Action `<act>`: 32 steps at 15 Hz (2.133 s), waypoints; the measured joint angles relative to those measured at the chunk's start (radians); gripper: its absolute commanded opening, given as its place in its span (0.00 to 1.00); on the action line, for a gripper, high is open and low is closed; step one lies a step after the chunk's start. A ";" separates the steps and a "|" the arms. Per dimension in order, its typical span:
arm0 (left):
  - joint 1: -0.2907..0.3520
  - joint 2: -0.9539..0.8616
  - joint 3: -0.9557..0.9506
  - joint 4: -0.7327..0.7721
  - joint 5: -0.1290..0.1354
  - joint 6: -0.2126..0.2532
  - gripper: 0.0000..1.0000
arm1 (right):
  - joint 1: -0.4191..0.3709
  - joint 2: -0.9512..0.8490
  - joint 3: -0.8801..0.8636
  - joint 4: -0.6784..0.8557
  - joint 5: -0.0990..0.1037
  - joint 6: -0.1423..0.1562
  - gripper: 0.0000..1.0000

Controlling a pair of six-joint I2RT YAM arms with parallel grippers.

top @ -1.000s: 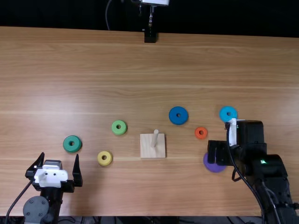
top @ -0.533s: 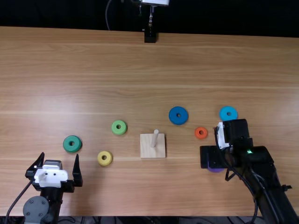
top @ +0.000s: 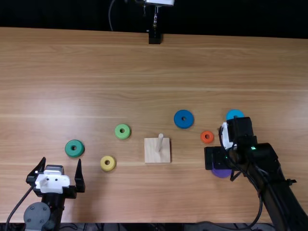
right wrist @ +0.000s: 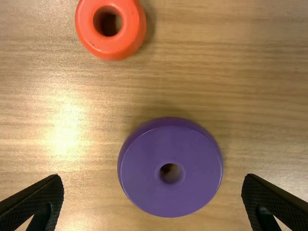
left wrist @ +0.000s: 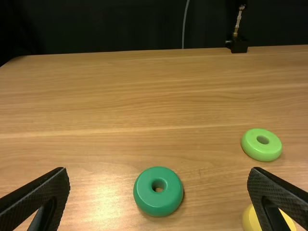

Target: Build the Hanoi tower: stack the rings onto the peg from bottom to top in this color order: purple, dark blue, light blue, dark green, light green, yellow, orange.

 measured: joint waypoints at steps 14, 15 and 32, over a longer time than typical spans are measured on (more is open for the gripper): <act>0.000 0.000 0.000 0.000 0.000 0.000 1.00 | 0.000 0.184 0.051 -0.007 0.001 0.000 1.00; 0.000 0.000 0.000 0.000 0.000 -0.001 1.00 | 0.000 0.184 0.051 -0.018 0.001 -0.002 1.00; 0.000 0.000 0.000 0.000 0.000 0.000 1.00 | 0.000 0.238 0.052 -0.059 0.012 -0.003 1.00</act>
